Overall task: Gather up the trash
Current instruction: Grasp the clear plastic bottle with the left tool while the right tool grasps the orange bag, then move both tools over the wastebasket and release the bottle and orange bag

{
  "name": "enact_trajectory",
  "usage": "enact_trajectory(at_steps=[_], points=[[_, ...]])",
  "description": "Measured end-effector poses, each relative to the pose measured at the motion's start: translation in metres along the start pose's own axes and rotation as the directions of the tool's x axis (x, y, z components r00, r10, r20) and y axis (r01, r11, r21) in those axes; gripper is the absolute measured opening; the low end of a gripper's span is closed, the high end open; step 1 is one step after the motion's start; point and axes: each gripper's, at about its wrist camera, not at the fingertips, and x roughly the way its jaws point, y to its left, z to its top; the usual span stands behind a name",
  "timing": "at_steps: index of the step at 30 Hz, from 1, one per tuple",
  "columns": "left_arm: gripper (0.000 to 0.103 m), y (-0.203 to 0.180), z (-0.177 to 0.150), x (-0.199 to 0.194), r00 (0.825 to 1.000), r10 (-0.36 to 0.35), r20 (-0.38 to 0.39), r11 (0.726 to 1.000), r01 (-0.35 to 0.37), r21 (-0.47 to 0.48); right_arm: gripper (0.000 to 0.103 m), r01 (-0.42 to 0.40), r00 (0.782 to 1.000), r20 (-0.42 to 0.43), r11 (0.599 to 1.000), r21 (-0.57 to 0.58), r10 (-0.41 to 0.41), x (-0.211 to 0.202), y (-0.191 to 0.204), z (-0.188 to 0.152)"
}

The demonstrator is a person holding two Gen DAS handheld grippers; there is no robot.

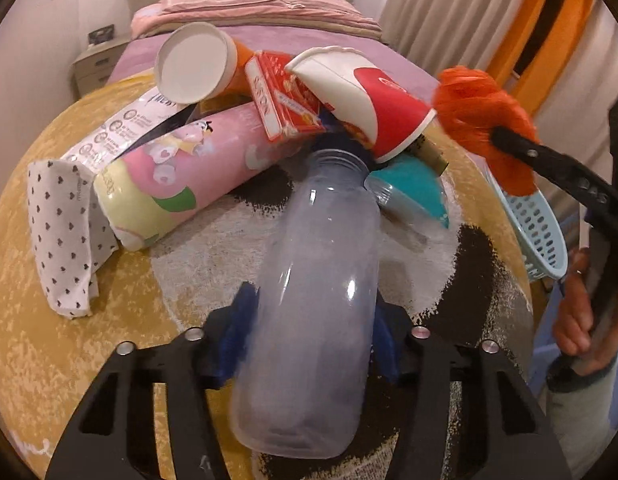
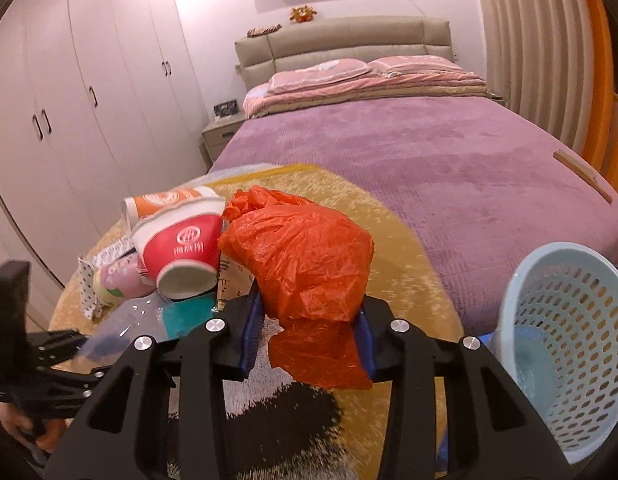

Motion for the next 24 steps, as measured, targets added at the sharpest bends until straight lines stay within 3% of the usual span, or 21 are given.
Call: enact_trajectory(at_steps=[13,24], points=[[0.045,-0.014,-0.032,-0.06,0.983,-0.077,0.169,0.996,0.083,-0.031,0.036,0.003,0.995,0.101,0.993,0.115,-0.014,-0.067,-0.043,0.002],[0.045,-0.057,-0.014,-0.094,0.945,-0.185,0.27,0.983,0.177,0.054,0.036,0.037,0.989,0.132,0.983,0.182,-0.062,-0.101,-0.063,-0.008]])
